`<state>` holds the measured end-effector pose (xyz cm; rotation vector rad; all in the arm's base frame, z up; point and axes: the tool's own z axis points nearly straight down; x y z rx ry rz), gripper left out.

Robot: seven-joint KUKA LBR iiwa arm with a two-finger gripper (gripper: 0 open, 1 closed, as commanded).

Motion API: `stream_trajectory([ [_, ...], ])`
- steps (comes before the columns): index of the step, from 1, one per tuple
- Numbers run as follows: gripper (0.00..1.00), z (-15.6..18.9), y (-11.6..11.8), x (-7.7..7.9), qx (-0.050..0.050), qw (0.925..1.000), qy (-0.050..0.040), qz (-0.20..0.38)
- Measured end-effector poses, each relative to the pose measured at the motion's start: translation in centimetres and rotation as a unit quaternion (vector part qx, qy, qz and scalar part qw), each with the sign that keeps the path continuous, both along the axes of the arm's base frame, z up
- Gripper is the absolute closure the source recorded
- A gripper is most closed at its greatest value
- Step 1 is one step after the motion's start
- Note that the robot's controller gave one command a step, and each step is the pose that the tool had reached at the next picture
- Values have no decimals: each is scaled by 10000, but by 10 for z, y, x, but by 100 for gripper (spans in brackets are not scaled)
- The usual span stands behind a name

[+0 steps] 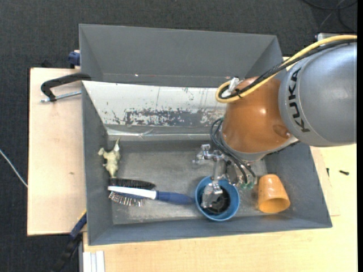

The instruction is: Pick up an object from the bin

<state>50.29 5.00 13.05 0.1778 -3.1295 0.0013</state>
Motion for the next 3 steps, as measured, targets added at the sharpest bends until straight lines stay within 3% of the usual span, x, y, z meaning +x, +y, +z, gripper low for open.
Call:
stream_trajectory([
  [1, 0, -46, -37, 17, 25, 9999, -76, -70],
  [2, 100, -47, -38, 11, 16, 10000, 66, -68],
  [3, 100, 92, -27, 58, 9, 9661, -94, 2581],
])
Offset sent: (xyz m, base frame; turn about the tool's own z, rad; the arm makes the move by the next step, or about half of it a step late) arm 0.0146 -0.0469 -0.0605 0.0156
